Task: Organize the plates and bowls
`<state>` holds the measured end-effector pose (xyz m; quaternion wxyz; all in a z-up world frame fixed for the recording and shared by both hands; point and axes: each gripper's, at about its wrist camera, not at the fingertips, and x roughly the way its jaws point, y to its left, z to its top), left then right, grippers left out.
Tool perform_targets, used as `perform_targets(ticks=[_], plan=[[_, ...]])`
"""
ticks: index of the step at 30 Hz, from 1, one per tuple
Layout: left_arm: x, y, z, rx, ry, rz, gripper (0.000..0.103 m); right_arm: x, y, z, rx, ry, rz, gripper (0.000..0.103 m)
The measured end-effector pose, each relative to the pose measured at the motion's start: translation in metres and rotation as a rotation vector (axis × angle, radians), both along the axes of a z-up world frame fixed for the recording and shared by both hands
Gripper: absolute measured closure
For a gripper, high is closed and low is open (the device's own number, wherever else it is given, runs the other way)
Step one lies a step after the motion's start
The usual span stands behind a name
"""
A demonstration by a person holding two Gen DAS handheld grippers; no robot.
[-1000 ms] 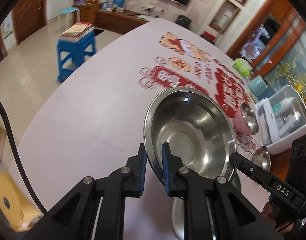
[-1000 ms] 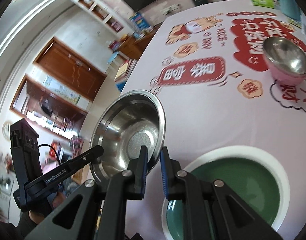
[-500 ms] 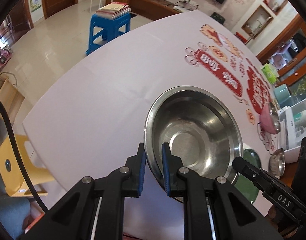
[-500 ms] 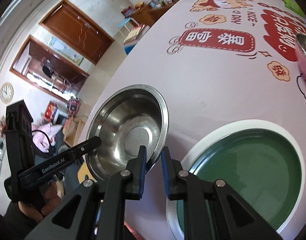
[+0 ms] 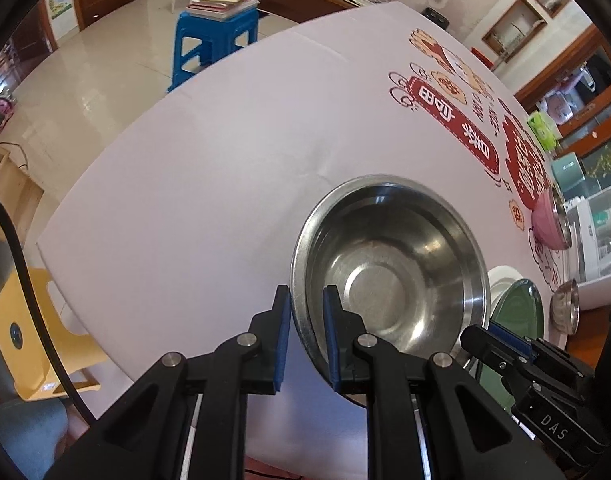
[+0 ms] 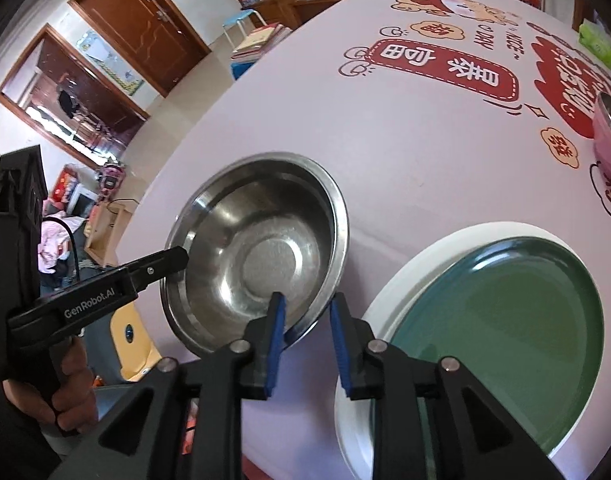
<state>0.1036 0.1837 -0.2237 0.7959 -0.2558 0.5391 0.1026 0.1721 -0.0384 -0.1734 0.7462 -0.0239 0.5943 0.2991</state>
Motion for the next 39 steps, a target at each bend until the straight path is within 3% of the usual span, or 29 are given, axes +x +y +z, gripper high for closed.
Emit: perform_targets(ticks=[4, 6, 9, 25, 39], plan=[[0.004, 0.005, 0.001, -0.013, -0.015, -0.063, 0.089, -0.007, 0.006, 0.002, -0.05, -0.03, -0.041, 0.067], [0.006, 0.007, 0.003, -0.016, -0.026, -0.1, 0.087, -0.012, 0.007, 0.006, -0.062, -0.039, -0.085, 0.051], [0.009, 0.009, 0.005, -0.027, -0.037, -0.153, 0.085, -0.02, 0.005, 0.014, -0.07, -0.067, -0.149, 0.04], [-0.011, -0.002, 0.026, -0.059, -0.09, -0.407, 0.08, -0.08, -0.009, 0.038, -0.091, -0.098, -0.379, 0.036], [-0.01, -0.078, 0.071, -0.067, -0.192, -0.64, 0.075, -0.108, -0.063, 0.075, -0.057, -0.247, -0.548, 0.036]])
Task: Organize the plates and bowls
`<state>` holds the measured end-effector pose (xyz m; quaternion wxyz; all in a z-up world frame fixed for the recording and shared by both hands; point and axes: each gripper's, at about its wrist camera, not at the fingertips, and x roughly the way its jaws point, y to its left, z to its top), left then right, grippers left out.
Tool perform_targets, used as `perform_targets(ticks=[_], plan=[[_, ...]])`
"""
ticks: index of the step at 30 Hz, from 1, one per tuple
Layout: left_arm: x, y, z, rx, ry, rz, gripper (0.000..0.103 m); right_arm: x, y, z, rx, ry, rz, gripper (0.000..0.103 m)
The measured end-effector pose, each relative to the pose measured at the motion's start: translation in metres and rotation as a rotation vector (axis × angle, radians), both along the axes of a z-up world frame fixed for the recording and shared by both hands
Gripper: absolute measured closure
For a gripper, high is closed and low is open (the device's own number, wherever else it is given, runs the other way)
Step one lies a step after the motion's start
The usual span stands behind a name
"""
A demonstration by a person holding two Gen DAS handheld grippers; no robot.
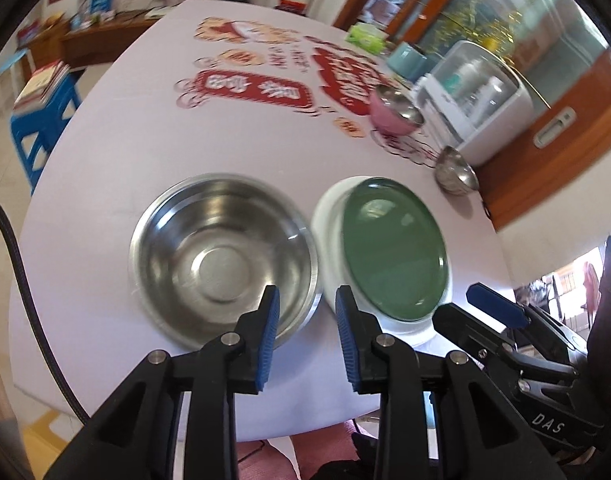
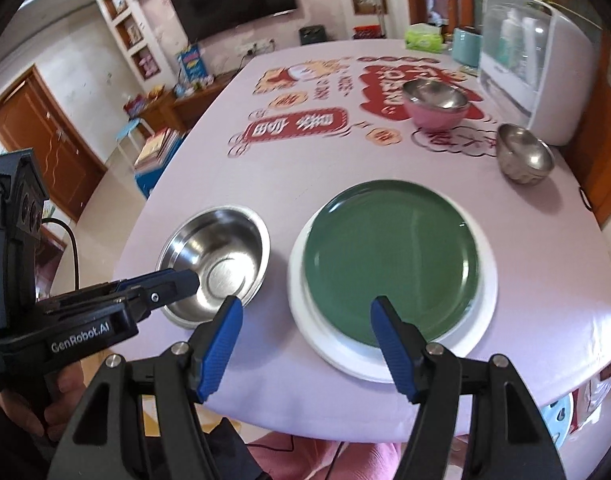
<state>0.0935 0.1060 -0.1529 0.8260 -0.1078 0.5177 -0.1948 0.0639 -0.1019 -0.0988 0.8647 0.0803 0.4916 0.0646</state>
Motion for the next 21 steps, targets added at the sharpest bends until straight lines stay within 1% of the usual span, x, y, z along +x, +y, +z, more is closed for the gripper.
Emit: perform_targets(ticks=[2, 4, 5, 6, 8, 9, 11, 13, 15, 16, 17, 20, 21], plan=[[0.001, -0.011, 0.006, 0.013, -0.013, -0.019, 0.072, 0.001, -0.01, 0.002, 0.012, -0.012, -0.017, 0.036], [0.002, -0.021, 0.012, 0.023, -0.023, -0.029, 0.066, 0.004, -0.021, 0.005, 0.022, -0.021, -0.033, 0.036], [0.004, -0.025, 0.014, 0.031, -0.024, -0.029, 0.057, 0.006, -0.025, 0.005, 0.026, -0.023, -0.039, 0.036], [0.005, -0.029, 0.016, 0.036, -0.027, -0.028, 0.052, 0.008, -0.031, 0.005, 0.034, -0.027, -0.049, 0.035], [0.007, -0.037, 0.021, 0.038, -0.033, -0.029, 0.05, 0.013, -0.043, 0.005, 0.048, -0.033, -0.067, 0.032], [0.009, -0.042, 0.023, 0.043, -0.031, -0.03, 0.047, 0.016, -0.049, 0.006, 0.054, -0.035, -0.073, 0.031], [0.015, -0.052, 0.025, 0.059, -0.021, -0.025, 0.042, 0.022, -0.06, 0.006, 0.064, -0.037, -0.082, 0.03], [0.021, -0.06, 0.027, 0.069, -0.015, -0.018, 0.04, 0.03, -0.072, 0.007, 0.076, -0.04, -0.091, 0.03], [0.029, -0.071, 0.028, 0.085, 0.006, -0.006, 0.035, 0.038, -0.087, 0.007, 0.084, -0.038, -0.097, 0.029], [0.033, -0.076, 0.029, 0.091, 0.018, 0.0, 0.034, 0.042, -0.094, 0.008, 0.087, -0.037, -0.101, 0.029], [0.036, -0.082, 0.031, 0.093, 0.023, 0.006, 0.034, 0.045, -0.101, 0.008, 0.091, -0.038, -0.102, 0.029], [0.045, -0.096, 0.035, 0.097, 0.032, 0.019, 0.025, 0.056, -0.12, 0.008, 0.102, -0.035, -0.105, 0.028], [0.048, -0.101, 0.036, 0.098, 0.035, 0.024, 0.024, 0.059, -0.127, 0.008, 0.105, -0.032, -0.105, 0.028]])
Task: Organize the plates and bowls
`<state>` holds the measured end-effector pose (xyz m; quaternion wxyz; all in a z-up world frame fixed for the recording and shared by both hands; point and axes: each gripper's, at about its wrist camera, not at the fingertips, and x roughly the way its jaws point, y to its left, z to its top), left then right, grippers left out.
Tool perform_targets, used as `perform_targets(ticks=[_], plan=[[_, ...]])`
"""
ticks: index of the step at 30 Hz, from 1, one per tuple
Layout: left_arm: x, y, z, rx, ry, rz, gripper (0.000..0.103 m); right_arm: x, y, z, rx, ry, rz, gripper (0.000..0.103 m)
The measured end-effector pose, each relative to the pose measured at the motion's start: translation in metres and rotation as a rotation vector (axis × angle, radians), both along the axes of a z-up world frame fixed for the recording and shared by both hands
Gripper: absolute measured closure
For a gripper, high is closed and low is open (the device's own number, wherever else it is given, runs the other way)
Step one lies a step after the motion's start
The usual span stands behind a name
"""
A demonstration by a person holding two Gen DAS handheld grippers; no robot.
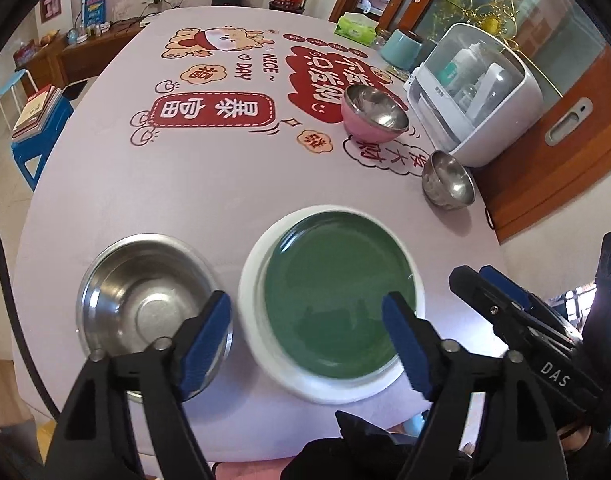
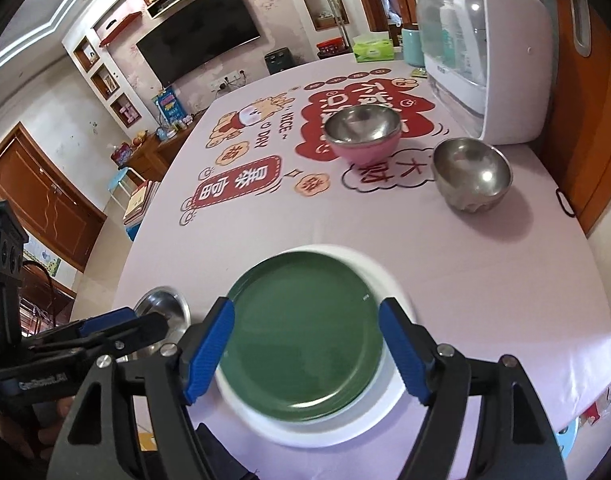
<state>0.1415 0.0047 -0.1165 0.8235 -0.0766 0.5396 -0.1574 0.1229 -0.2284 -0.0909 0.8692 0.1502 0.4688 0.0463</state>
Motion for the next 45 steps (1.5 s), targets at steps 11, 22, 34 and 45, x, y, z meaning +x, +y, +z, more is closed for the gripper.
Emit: perform_targets(ticks=[11, 22, 34, 45], plan=[[0.044, -0.057, 0.016, 0.058, 0.02, 0.037, 0.024, 0.043, -0.059, -0.01, -0.02, 0.004, 0.056, 0.028], [0.105, -0.098, 0.02, 0.105, 0.035, 0.106, 0.024, 0.102, -0.101, -0.014, -0.047, -0.029, 0.127, 0.028], [0.178, -0.136, 0.007, 0.152, 0.039, 0.129, 0.024, 0.173, -0.128, -0.019, -0.03, -0.061, 0.129, 0.028], [0.224, -0.15, -0.008, 0.158, 0.001, 0.177, 0.024, 0.229, -0.142, -0.031, 0.022, -0.073, 0.113, 0.028]])
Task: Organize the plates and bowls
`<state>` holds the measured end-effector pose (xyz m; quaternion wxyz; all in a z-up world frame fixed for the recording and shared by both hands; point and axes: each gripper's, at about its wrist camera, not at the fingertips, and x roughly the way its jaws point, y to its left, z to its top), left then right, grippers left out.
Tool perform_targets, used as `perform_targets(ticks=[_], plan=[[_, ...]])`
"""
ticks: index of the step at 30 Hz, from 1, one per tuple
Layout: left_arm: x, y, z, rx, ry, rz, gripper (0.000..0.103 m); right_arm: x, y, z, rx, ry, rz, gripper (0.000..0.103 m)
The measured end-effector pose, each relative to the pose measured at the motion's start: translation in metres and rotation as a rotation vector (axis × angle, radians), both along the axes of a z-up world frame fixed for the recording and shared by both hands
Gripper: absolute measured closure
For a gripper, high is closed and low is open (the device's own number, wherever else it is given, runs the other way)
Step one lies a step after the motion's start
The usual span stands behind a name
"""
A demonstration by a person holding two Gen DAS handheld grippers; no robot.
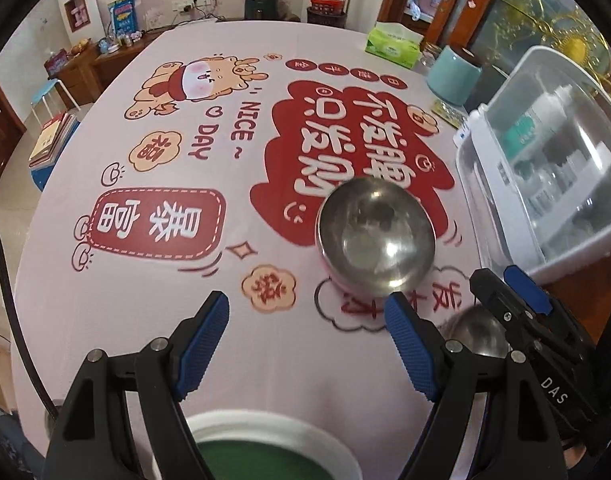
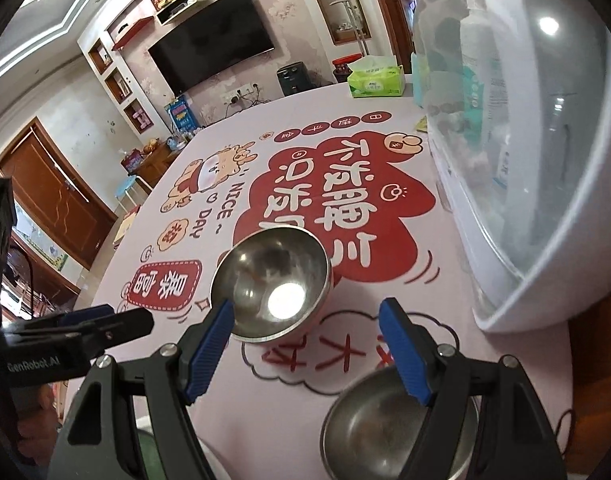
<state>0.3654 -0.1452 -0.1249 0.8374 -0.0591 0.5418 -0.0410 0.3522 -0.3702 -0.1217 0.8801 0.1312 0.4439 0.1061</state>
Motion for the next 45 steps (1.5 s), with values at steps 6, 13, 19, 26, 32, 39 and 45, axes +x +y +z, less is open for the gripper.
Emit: perform_targets(ticks=[6, 13, 19, 26, 32, 39, 45], plan=[[0.015, 0.003, -0.02, -0.065, 0.019, 0.061, 0.024, 0.013, -0.003, -0.015, 0.053, 0.038, -0.01, 0.028], [0.027, -0.004, -0.042, -0.112, 0.015, 0.084, 0.024, 0.02, -0.008, -0.035, 0.116, 0.091, -0.022, 0.028], [0.035, -0.012, -0.067, -0.139, 0.033, 0.064, 0.027, 0.026, -0.009, -0.052, 0.14, 0.125, -0.032, 0.028], [0.045, -0.011, -0.086, -0.169, 0.039, 0.059, 0.037, 0.029, -0.005, -0.062, 0.141, 0.124, -0.023, 0.033], [0.05, -0.012, -0.095, -0.167, 0.04, 0.057, 0.063, 0.033, 0.0, -0.068, 0.128, 0.116, 0.005, 0.049], [0.05, -0.017, -0.094, -0.18, 0.014, 0.028, 0.078, 0.035, -0.003, -0.073, 0.131, 0.119, 0.009, 0.068], [0.049, -0.016, -0.093, -0.172, 0.013, 0.027, 0.082, 0.033, -0.001, -0.072, 0.149, 0.121, 0.022, 0.078]])
